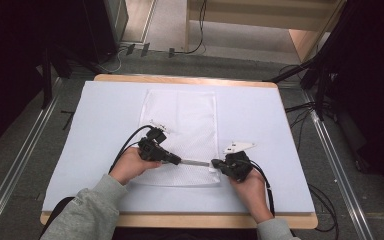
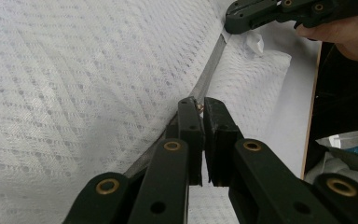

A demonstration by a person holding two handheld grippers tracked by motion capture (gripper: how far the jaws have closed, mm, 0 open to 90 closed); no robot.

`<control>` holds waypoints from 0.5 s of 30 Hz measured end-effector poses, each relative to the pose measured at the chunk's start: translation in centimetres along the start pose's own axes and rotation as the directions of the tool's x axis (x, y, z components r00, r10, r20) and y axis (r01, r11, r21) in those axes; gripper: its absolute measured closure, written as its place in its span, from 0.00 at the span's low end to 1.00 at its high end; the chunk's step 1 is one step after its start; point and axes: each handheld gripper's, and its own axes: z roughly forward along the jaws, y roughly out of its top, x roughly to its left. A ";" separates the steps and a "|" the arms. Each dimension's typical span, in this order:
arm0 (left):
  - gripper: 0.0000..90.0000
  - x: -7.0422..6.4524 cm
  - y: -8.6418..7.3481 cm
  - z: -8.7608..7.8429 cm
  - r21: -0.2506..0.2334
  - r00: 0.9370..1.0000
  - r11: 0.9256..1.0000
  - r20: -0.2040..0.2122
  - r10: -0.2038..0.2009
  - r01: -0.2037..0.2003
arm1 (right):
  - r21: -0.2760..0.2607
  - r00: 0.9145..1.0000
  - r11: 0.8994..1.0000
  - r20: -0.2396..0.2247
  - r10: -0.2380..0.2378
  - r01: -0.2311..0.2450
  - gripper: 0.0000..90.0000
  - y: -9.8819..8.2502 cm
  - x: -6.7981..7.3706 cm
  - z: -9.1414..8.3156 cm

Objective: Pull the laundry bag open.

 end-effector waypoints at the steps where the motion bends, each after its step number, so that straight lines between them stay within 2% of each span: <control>1: 0.98 0.0 0.0 0.0 0.003 1.000 1.000 -0.001 0.001 -0.001 | 0.000 1.000 1.000 0.004 -0.003 0.003 1.00 0.0 0.0 0.0; 8: 0.98 0.2 -0.1 -0.2 -0.005 1.000 1.000 0.003 -0.005 0.005 | 0.001 1.000 1.000 0.002 -0.002 0.002 1.00 0.0 0.0 0.0; 11: 0.98 0.1 -0.2 -0.3 0.004 1.000 1.000 0.003 0.008 -0.008 | -0.001 1.000 1.000 -0.001 -0.001 0.001 1.00 0.0 0.0 0.0; 12: 0.98 0.0 -0.2 -0.3 0.007 1.000 1.000 -0.008 0.012 -0.012 | -0.001 1.000 1.000 -0.001 -0.002 0.002 1.00 0.0 0.0 0.0; 15: 0.98 0.3 -0.6 -0.9 -0.006 1.000 1.000 -0.005 0.000 0.000 | -0.001 1.000 1.000 -0.001 0.007 -0.007 1.00 0.0 0.0 0.0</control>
